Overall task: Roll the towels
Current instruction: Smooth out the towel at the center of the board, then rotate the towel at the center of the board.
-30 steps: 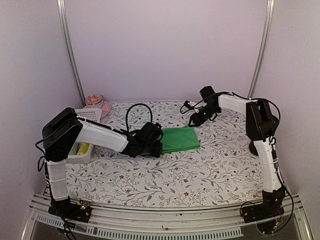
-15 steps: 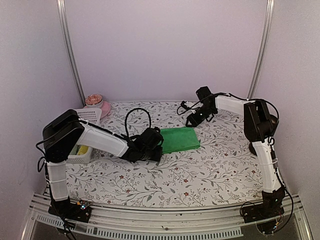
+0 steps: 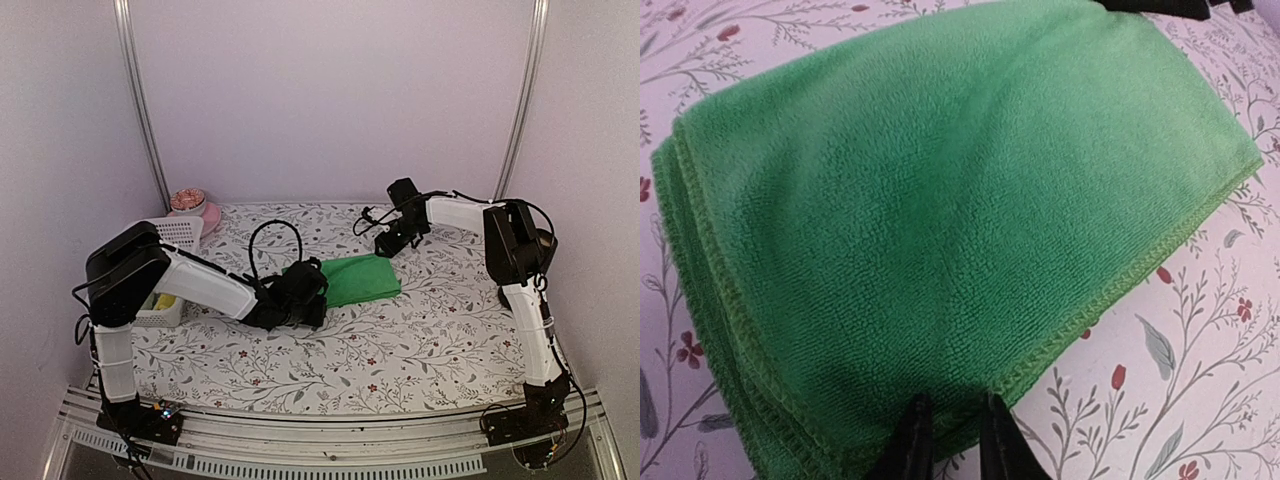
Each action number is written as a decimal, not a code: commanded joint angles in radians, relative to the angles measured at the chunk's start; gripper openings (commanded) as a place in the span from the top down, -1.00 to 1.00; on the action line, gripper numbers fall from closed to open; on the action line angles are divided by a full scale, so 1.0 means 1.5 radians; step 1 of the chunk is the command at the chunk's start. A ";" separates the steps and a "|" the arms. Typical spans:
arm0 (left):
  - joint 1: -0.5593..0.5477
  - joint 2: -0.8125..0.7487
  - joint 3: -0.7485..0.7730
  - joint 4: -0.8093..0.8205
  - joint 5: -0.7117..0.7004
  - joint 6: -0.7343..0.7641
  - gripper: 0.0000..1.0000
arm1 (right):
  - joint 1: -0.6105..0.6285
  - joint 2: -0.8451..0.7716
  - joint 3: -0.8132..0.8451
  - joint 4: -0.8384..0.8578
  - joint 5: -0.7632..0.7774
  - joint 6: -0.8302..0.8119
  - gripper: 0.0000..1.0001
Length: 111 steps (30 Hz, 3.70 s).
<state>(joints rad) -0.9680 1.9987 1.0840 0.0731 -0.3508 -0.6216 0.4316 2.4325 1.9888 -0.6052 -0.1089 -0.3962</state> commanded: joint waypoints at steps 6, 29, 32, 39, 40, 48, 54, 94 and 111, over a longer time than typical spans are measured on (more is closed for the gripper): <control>-0.008 0.009 0.007 -0.059 -0.050 -0.006 0.30 | -0.006 -0.030 -0.009 -0.020 -0.056 -0.022 -0.10; 0.153 -0.054 0.082 -0.033 0.005 0.161 0.06 | 0.018 -0.243 -0.242 -0.057 -0.151 -0.105 0.15; 0.159 0.001 0.107 -0.034 0.008 0.176 0.07 | 0.028 -0.225 -0.247 -0.054 -0.150 -0.110 0.17; 0.164 0.056 0.136 -0.045 -0.005 0.174 0.11 | 0.040 -0.190 -0.254 -0.055 -0.128 -0.116 0.20; 0.165 0.062 0.139 -0.052 -0.018 0.171 0.12 | 0.041 -0.187 -0.258 -0.057 -0.123 -0.118 0.21; 0.164 0.093 0.149 -0.092 -0.063 0.150 0.20 | 0.041 -0.160 -0.291 -0.072 -0.064 -0.126 0.32; 0.163 0.114 0.152 -0.110 -0.057 0.141 0.20 | 0.042 -0.171 -0.304 -0.100 -0.067 -0.141 0.37; 0.057 -0.313 -0.157 -0.161 -0.282 -0.077 -0.95 | 0.242 0.004 0.053 0.132 0.139 -0.147 -0.98; -0.037 -0.306 -0.201 -0.202 -0.356 -0.163 -0.95 | 0.164 0.158 0.095 0.228 0.374 -0.185 -0.98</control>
<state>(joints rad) -0.9928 1.4906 0.7490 -0.2028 -0.8452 -0.8444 0.7971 2.5912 2.1380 -0.2195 0.3092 -0.6491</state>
